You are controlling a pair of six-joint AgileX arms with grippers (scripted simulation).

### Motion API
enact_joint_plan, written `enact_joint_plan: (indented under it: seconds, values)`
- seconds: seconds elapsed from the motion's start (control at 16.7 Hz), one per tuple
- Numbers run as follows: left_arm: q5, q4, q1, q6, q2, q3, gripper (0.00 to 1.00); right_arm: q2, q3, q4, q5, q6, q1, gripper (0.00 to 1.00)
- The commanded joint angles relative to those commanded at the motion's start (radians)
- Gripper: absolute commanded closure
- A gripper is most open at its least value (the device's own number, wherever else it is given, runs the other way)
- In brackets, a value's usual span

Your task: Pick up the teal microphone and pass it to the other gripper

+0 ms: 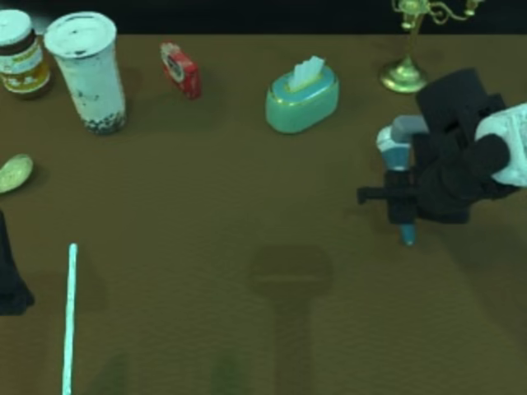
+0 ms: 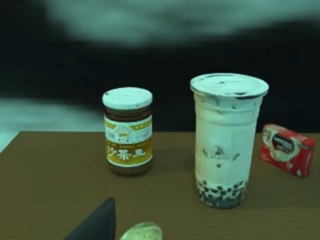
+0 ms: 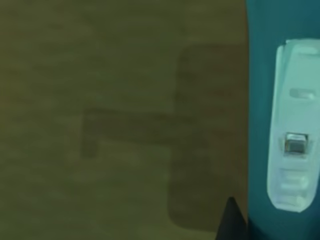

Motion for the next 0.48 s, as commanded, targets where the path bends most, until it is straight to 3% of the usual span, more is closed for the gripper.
enact_joint_plan:
  seconds: [0.48]
  values:
    - [0.0,0.0,0.0,0.0,0.0,0.0,0.0,-0.154,-0.198,0.705,-0.218,-0.168,-0.006,1.0]
